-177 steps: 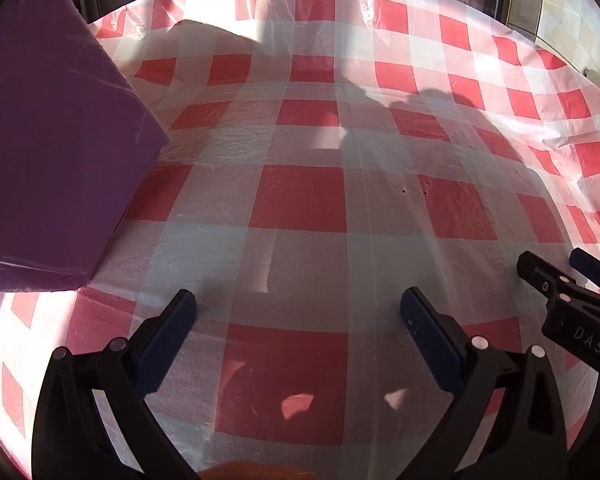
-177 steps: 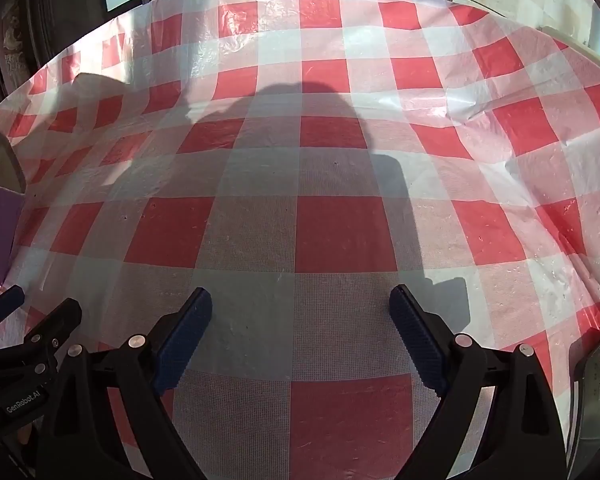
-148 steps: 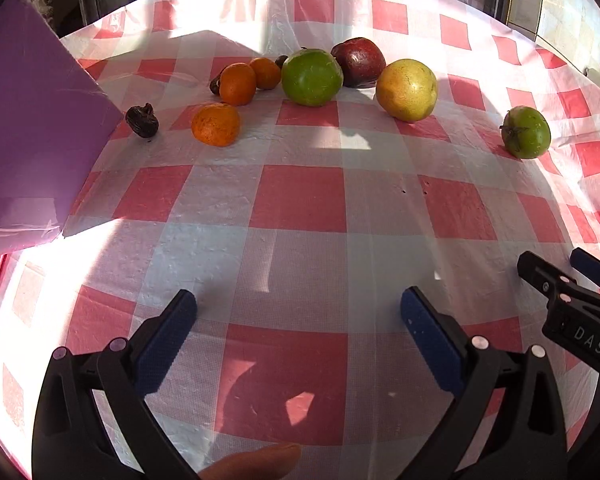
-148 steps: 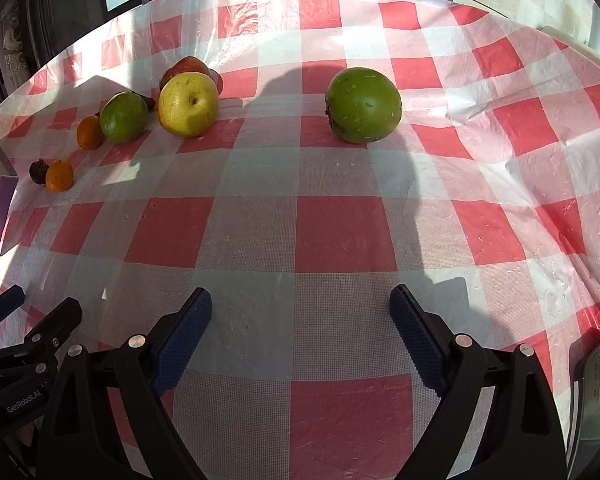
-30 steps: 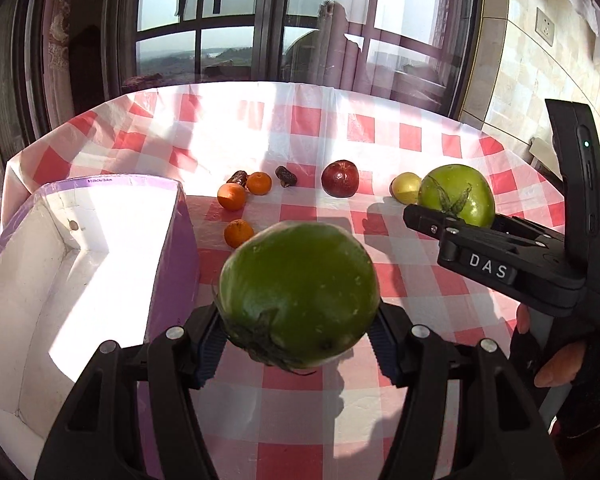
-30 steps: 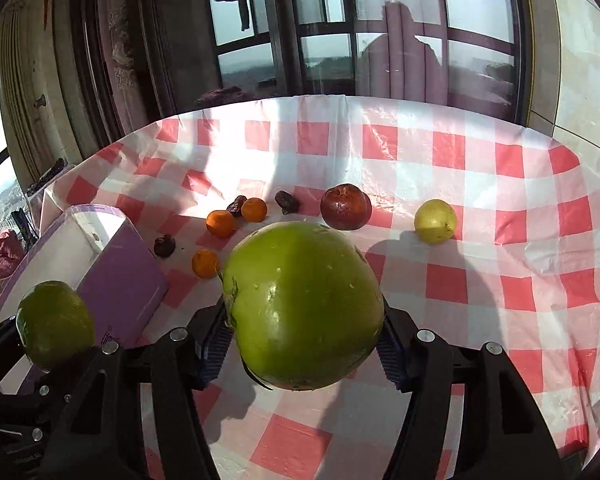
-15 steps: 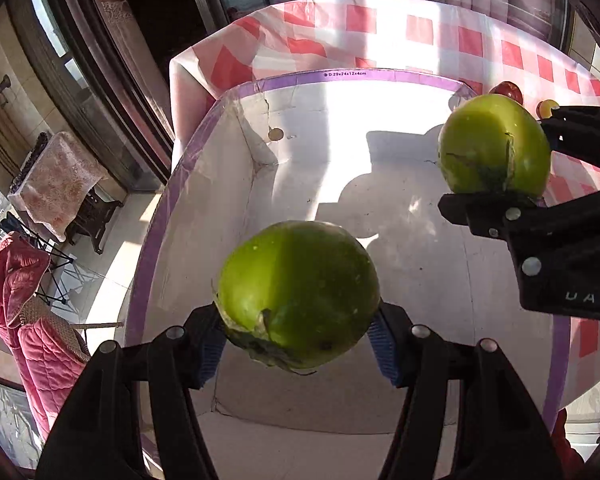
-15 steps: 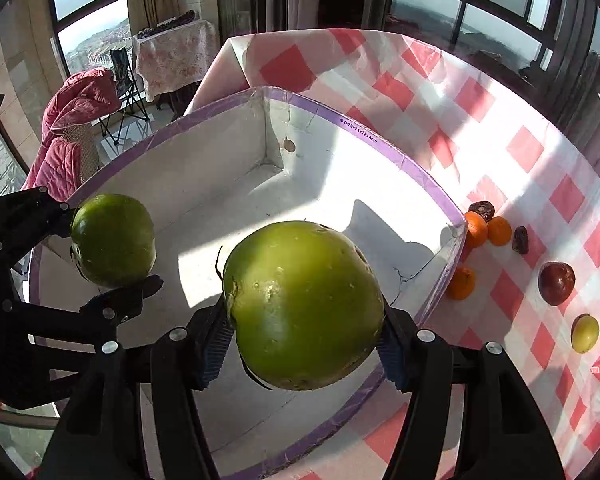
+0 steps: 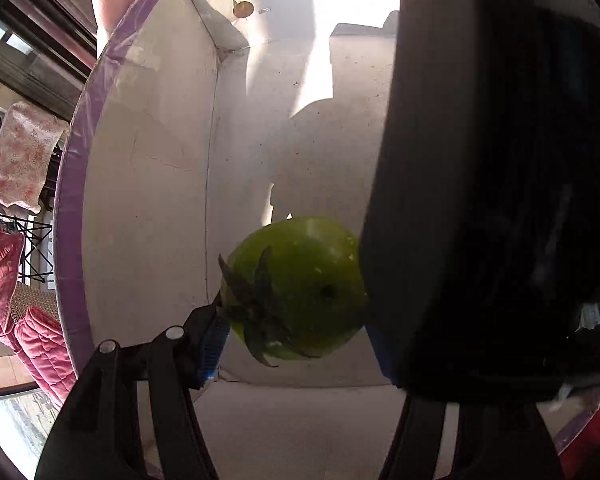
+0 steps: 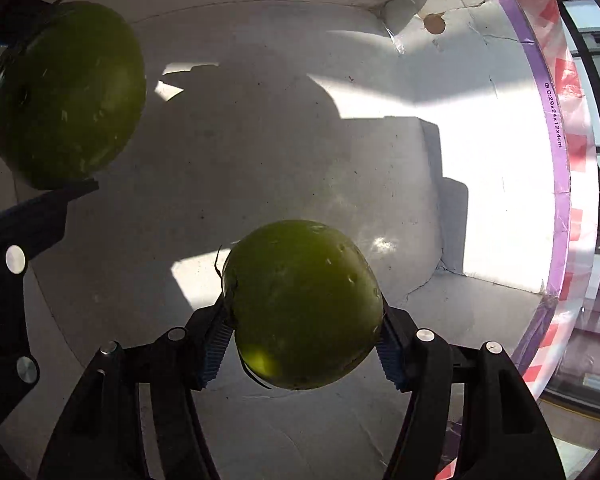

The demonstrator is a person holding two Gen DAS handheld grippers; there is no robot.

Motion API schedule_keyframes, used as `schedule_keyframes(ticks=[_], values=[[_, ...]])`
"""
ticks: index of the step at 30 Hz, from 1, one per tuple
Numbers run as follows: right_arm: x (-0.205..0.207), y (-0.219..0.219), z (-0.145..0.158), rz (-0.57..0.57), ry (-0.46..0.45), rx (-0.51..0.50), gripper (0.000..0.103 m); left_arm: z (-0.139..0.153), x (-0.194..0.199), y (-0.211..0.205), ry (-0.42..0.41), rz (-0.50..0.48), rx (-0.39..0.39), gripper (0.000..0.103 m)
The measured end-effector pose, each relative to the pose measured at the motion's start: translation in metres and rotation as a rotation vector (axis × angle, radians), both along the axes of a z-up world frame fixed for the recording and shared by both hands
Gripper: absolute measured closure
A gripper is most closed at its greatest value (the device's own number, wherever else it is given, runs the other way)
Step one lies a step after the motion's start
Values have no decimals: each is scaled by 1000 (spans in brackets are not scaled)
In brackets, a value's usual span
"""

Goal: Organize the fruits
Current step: 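Lower the green fruits into the box and open both tools, then move both tools back over the remaining fruits on the table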

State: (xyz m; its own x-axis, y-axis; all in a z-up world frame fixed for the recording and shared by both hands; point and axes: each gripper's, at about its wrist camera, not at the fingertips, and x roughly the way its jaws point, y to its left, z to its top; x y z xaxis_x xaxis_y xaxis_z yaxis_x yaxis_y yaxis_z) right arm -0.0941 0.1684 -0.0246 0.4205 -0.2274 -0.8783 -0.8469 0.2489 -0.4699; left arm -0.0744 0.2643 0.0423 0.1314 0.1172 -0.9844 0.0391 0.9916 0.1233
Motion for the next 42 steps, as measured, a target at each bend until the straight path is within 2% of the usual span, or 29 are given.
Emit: schedule_keyframes(ticks=[2, 5, 6, 10, 14, 16, 17, 18, 19, 20, 22, 24, 26, 29, 31, 32, 33, 34, 35, 37, 38, 39, 42], values=[[-6, -10, -3, -11, 11, 0, 42, -5, -2, 4, 31, 34, -22, 39], [-13, -19, 1, -26, -20, 36, 39, -1, -3, 10, 8, 63, -30, 31], [-15, -21, 2, -33, -31, 46, 34, 0, -3, 11, 7, 56, -44, 29], [-23, -29, 1, -70, -63, 54, 31, -2, -4, 9, 10, 40, -56, 24], [-25, -30, 5, -187, -2, 127, 25, 5, -6, 8, 12, 20, -54, 20], [-30, -29, 6, -193, 9, 149, 24, 10, -6, 11, 13, 2, -40, 20], [-33, -29, 6, -186, 12, 155, 22, 11, -7, 12, 11, -5, -49, 20], [-35, -30, 5, -180, 16, 154, 16, 13, -7, 12, 3, -7, -69, 20], [-34, -31, 7, -179, 39, 159, 16, 17, -8, 12, -9, -5, -96, 20], [-34, -35, 7, -183, 71, 167, 16, 22, -8, 12, -21, -1, -124, 18], [-29, -43, 9, -205, 103, 190, 16, 36, -8, 12, -54, 16, -184, 1], [-24, -50, 26, -209, 135, 286, 16, 58, -8, 9, -117, 28, -171, 2], [-20, -60, 55, -218, 122, 418, 16, 87, -9, 3, -211, 38, -119, 2], [-10, -81, 97, -250, 184, 607, 16, 156, -12, -20, -466, 67, 19, 2], [-1, -102, 128, -250, 156, 733, 16, 201, -24, -47, -663, 63, 90, 2], [14, -112, 149, -246, 142, 815, 16, 223, -24, -44, -765, 46, 111, 2], [50, -120, 177, -242, 127, 910, 16, 239, -33, -60, -859, 23, 123, 2], [73, -130, 192, -239, 89, 1033, 16, 250, -31, -77, -947, 4, 125, 2], [78, -158, 204, -237, 56, 1133, 16, 260, -32, -95, -1022, -6, 120, 2], [101, -177, 218, -254, -51, 1315, 16, 258, -26, -137, -1129, -25, 72, 2], [106, -214, 218, -298, -111, 1377, 16, 254, -21, -155, -1141, -33, 40, 2], [131, -208, 201, -364, -152, 1414, 16, 244, -10, -174, -1119, -41, -1, 2], [147, -274, 154, -594, -150, 1434, 16, 195, 34, -227, -924, -94, -155, 2]])
